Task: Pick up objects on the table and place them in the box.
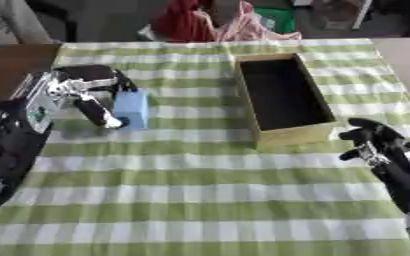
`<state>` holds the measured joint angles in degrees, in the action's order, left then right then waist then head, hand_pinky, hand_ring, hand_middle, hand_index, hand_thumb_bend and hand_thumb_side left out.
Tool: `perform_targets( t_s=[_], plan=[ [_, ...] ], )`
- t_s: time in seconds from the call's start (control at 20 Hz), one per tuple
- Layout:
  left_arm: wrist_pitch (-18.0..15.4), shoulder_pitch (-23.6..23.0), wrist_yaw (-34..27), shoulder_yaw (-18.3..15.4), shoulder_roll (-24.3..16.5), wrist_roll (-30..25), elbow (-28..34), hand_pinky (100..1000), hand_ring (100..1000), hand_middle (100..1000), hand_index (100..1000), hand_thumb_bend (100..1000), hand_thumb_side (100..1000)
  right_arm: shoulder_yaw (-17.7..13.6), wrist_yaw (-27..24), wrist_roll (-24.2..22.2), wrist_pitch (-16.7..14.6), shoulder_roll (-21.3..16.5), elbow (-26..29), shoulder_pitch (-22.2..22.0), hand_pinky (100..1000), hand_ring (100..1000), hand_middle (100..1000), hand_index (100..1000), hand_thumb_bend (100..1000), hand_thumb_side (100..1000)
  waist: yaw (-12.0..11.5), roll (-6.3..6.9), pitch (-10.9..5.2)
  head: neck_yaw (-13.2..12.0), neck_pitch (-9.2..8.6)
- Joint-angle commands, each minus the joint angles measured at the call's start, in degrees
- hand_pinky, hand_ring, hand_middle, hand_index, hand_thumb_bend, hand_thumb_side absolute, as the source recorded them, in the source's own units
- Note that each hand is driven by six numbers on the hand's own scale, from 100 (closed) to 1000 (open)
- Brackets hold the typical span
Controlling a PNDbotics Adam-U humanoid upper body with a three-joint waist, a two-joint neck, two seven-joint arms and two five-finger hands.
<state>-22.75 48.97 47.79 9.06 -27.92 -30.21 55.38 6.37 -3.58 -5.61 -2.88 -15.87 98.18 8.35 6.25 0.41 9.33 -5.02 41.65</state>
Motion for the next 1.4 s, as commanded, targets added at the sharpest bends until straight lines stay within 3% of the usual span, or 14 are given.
perform_targets(
  t_s=[0.05,0.3,0.6,1.0,1.4],
  plan=[
    [1.0,1.8,-2.8,-1.0,-1.3,1.6,3.0,706,560,480,773,100,242,-0.3,0.2,-0.1,-0.1,-0.6,0.7,0.6,572,797,616,834,100,523,0.0,0.01,-0.99,-0.3,-0.14],
    [3.0,4.3,-7.2,-0.8,-0.5,3.3,6.4,701,551,469,770,100,228,0.0,0.2,-0.3,0.0,-0.6,0.6,0.6,572,797,616,834,100,526,0.2,0.12,-1.25,-0.7,-0.03],
    [3.4,8.0,-6.8,0.5,3.9,7.0,6.8,700,551,471,772,100,220,0.8,0.0,-1.1,0.0,-0.5,0.5,1.1,572,797,616,834,100,529,1.5,0.32,-1.17,-1.7,-0.36],
    [0.8,11.9,-2.8,1.5,10.7,12.9,4.1,703,552,478,771,100,207,2.8,-0.2,-3.1,0.2,0.1,0.5,3.1,572,797,616,834,100,534,6.0,0.96,0.23,-3.8,-2.2],
    [-2.4,11.4,1.3,2.1,14.8,18.0,1.1,715,585,553,779,100,208,3.9,-0.4,-4.2,0.4,0.7,0.6,5.0,572,797,616,834,100,535,10.2,1.93,1.94,-4.8,-4.17]
  ],
)
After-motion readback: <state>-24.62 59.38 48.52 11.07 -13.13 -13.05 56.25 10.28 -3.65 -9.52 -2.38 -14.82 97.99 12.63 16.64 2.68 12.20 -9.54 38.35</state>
